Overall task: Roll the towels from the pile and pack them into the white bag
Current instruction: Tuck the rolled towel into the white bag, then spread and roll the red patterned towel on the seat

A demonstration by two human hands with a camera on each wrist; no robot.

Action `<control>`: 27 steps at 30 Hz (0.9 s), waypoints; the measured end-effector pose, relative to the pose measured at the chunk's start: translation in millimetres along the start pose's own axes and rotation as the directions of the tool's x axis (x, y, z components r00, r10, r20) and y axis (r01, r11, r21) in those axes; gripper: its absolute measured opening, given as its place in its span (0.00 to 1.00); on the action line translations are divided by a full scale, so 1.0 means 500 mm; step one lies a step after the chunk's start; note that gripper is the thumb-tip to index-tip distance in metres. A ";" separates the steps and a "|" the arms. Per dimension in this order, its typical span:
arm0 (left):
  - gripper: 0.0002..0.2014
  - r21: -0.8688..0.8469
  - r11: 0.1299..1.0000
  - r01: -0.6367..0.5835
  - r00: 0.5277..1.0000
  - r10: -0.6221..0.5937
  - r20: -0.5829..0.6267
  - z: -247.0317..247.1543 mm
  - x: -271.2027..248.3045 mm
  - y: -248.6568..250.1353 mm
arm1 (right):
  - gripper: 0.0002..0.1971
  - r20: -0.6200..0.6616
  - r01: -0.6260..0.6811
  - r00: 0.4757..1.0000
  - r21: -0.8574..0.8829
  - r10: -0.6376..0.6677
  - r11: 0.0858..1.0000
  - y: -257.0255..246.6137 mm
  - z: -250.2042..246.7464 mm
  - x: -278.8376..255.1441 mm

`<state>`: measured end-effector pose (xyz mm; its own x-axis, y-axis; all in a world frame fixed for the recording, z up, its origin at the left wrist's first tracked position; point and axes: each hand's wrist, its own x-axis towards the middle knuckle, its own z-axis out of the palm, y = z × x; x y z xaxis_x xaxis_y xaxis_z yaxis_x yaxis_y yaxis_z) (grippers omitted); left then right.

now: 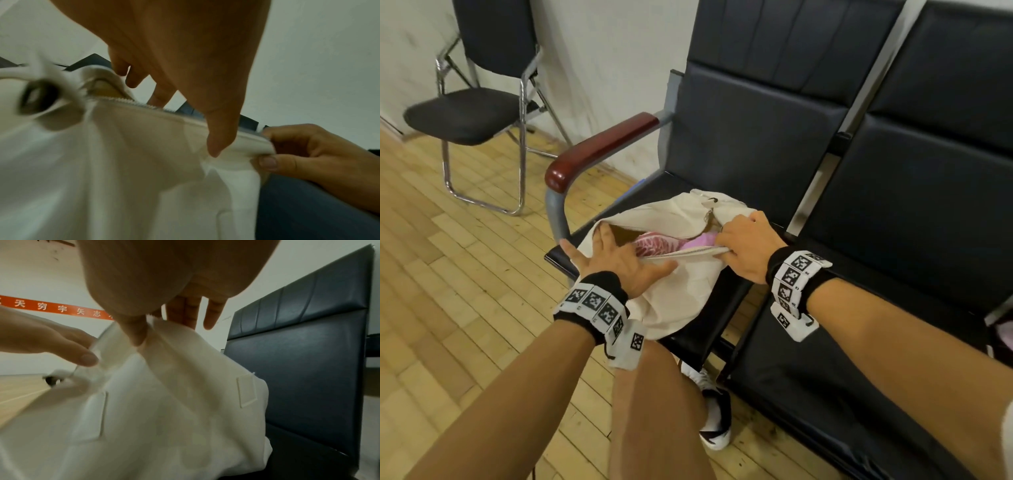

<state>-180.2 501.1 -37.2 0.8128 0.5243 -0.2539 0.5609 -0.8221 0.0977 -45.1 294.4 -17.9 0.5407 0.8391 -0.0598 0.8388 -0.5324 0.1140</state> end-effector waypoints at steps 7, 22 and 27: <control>0.47 0.051 0.979 -0.196 0.964 0.202 -0.175 -0.019 -0.011 0.094 | 0.32 -0.045 -0.070 0.995 0.340 0.090 0.938 0.021 -0.017 -0.055; 0.39 -0.138 0.744 -0.654 0.740 0.592 -0.318 -0.022 -0.103 0.506 | 0.35 -0.083 -0.390 0.888 0.388 0.453 0.835 0.237 -0.059 -0.415; 0.38 -0.215 0.614 -0.760 0.649 0.696 -0.306 0.006 -0.159 0.654 | 0.35 -0.066 -0.542 0.784 0.411 0.617 0.733 0.283 -0.017 -0.553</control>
<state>-62.0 189.9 12.2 0.9664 -0.1644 0.1977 -0.2396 -0.8551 0.4598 -76.6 -11.7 23.3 0.9374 0.3366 0.0894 0.3478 -0.8909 -0.2921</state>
